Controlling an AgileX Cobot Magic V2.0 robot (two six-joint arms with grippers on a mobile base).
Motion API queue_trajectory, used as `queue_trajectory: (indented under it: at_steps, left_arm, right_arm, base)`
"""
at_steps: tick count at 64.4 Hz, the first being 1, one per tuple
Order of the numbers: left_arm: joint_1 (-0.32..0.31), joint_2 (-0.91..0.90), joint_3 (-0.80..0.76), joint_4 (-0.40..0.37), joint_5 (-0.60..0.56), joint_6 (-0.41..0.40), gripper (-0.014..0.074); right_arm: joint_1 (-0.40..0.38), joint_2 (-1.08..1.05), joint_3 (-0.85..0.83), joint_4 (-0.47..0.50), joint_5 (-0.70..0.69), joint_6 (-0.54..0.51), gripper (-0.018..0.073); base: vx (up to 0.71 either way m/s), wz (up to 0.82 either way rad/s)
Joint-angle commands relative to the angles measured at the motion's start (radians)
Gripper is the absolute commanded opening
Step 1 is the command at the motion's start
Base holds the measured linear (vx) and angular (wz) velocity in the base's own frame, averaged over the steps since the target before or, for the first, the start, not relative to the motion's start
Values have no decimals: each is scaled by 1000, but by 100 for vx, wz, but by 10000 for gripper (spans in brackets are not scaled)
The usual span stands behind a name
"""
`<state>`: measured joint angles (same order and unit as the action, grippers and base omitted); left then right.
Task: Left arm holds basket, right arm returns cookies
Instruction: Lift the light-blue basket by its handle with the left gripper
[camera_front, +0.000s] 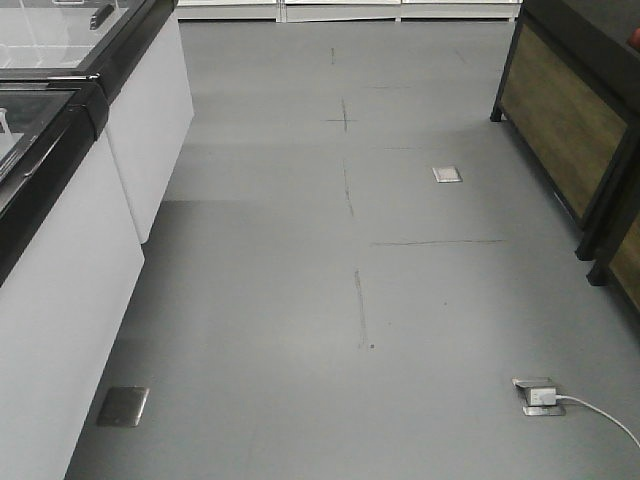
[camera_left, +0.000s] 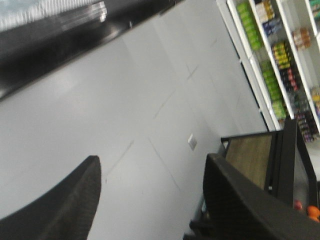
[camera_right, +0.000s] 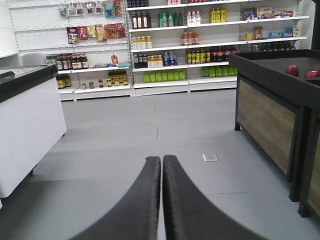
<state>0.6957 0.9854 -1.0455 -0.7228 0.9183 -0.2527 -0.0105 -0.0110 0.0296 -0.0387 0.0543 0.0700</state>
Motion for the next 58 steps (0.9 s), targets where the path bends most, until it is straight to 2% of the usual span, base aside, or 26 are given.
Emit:
queue_trajectory:
  at_steps: [1,12,17,23,40,48,58]
  left_arm:
    - [52,0,-95,-43,-7,32,430]
    - [157,73,-190,-37,141,37,430]
    - [182,108,-221,-38,192,87,430]
    - [200,131,-251,-35,174,131,430]
    - [292,245,-317,-57,152,167,430]
    - [332,298,-318,-122,127,194,430]
    - [385,366,-318,-282,123,297,430]
  right_arm:
    - [-6,-11,-1,-3,-76,1,-8]
    - [-6,-11,-1,-3,-76,1,-8]
    - [-6,-11,-1,-3,-76,1,-8]
    - [-6,-11,-1,-3,-76,1,-8]
    - [-6,-11,-1,-3,-76,1,-8]
    - [-6,-11,-1,-3,-76,1,-8]
    - [-6,-11,-1,-3,-76,1,-8]
  base:
    - [0,0]
    - [0,0]
    - [0,0]
    - [0,0]
    - [0,0]
    - [0,0]
    - [0,0]
